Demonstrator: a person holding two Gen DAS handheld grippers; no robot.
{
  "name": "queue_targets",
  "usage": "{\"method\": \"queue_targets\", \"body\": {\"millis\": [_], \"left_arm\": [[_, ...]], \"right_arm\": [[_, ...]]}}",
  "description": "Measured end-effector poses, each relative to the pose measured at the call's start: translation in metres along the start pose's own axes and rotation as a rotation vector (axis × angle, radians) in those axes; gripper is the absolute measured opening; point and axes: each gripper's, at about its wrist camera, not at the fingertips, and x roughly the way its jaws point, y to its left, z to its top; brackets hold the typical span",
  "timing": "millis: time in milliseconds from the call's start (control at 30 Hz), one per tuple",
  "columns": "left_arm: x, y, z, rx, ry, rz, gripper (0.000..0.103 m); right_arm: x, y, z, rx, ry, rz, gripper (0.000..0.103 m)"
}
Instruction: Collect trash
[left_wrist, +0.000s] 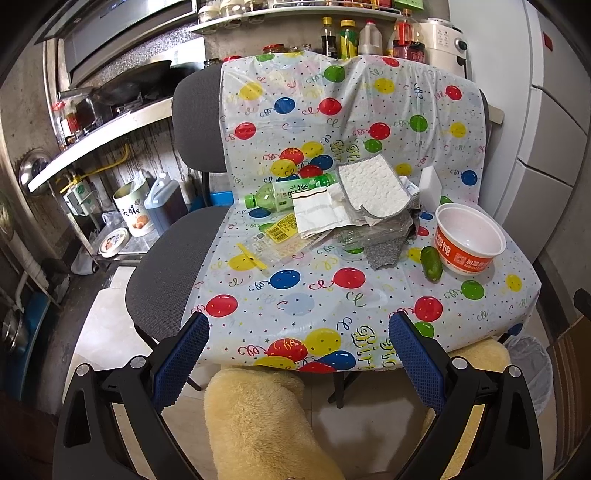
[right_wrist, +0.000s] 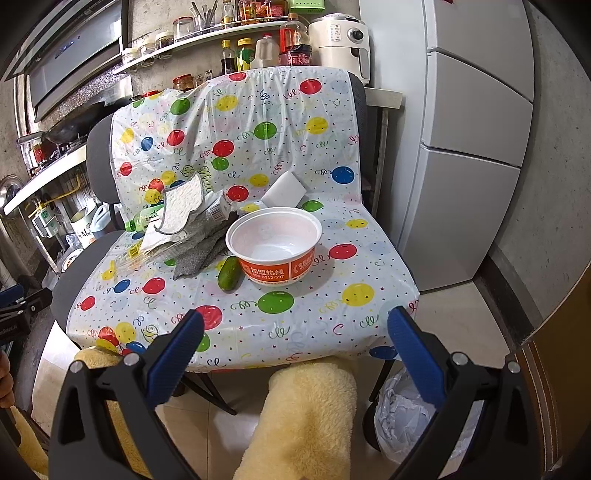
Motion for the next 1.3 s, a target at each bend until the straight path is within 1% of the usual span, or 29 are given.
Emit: {"method": "queue_targets", "body": {"millis": [1300], "left_arm": [[0.0006, 0.006, -0.0052, -0.002, 0.002, 0.0, 0.097]], "right_arm": [[-0.0006, -0.0049, -0.0032, 0.01, 0.007, -0.002, 0.097]]}}
